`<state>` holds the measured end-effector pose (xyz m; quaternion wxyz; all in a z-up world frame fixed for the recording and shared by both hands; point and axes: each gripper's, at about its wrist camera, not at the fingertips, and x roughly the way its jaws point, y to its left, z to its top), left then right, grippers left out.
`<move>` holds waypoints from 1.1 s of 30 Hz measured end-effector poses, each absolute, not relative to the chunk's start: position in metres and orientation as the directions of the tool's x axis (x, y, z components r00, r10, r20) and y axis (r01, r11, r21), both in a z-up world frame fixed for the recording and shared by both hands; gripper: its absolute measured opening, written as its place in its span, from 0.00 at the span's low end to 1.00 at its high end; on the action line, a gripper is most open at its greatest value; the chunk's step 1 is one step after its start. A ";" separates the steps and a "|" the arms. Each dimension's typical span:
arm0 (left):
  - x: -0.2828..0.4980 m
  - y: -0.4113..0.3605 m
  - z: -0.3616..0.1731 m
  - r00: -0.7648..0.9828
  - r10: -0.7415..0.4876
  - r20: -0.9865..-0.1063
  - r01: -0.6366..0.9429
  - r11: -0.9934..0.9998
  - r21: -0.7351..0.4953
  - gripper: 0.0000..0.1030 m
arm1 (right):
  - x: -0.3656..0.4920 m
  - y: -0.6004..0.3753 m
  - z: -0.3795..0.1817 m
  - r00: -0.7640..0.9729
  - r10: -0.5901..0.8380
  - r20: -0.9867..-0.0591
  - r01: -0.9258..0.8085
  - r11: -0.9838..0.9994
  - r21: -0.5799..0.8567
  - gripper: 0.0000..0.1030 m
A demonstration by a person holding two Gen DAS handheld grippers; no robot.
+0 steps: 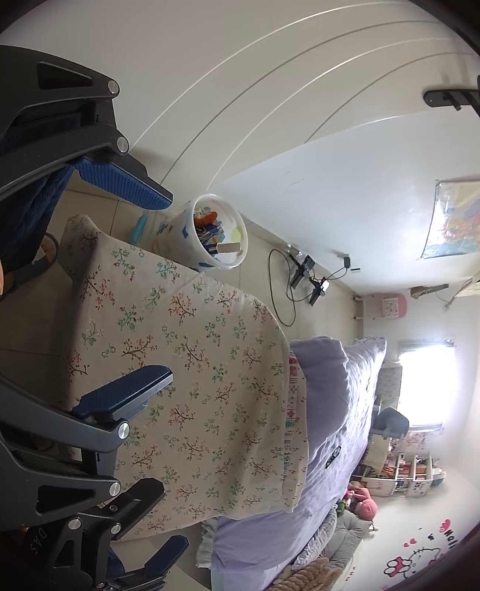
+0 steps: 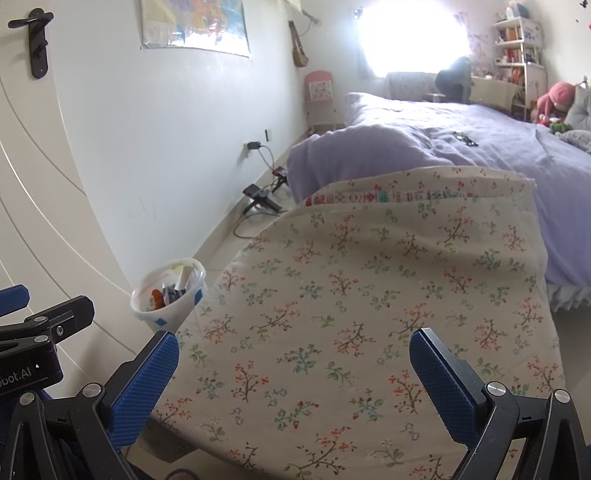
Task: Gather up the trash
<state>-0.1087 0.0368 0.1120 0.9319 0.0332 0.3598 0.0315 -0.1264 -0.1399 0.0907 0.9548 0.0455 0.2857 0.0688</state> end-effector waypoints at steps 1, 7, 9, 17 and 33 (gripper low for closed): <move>-0.109 0.037 0.112 0.739 0.081 -0.669 -0.034 0.996 0.083 0.86 | -0.126 -0.140 0.091 0.827 0.157 -0.540 -0.105 0.986 0.127 1.00; -0.108 0.037 0.112 0.739 0.078 -0.670 -0.032 0.996 0.082 0.86 | -0.126 -0.139 0.090 0.827 0.157 -0.540 -0.105 0.986 0.126 1.00; -0.108 0.037 0.112 0.739 0.079 -0.669 -0.032 0.996 0.082 0.86 | -0.124 -0.140 0.089 0.825 0.159 -0.542 -0.107 0.986 0.127 1.00; -0.108 0.037 0.110 0.737 0.078 -0.671 -0.031 0.996 0.082 0.86 | -0.123 -0.142 0.087 0.822 0.161 -0.546 -0.107 0.986 0.129 1.00; -0.102 0.034 0.103 0.728 0.075 -0.682 -0.017 0.996 0.091 0.86 | -0.116 -0.143 0.080 0.814 0.166 -0.557 -0.108 0.985 0.136 1.00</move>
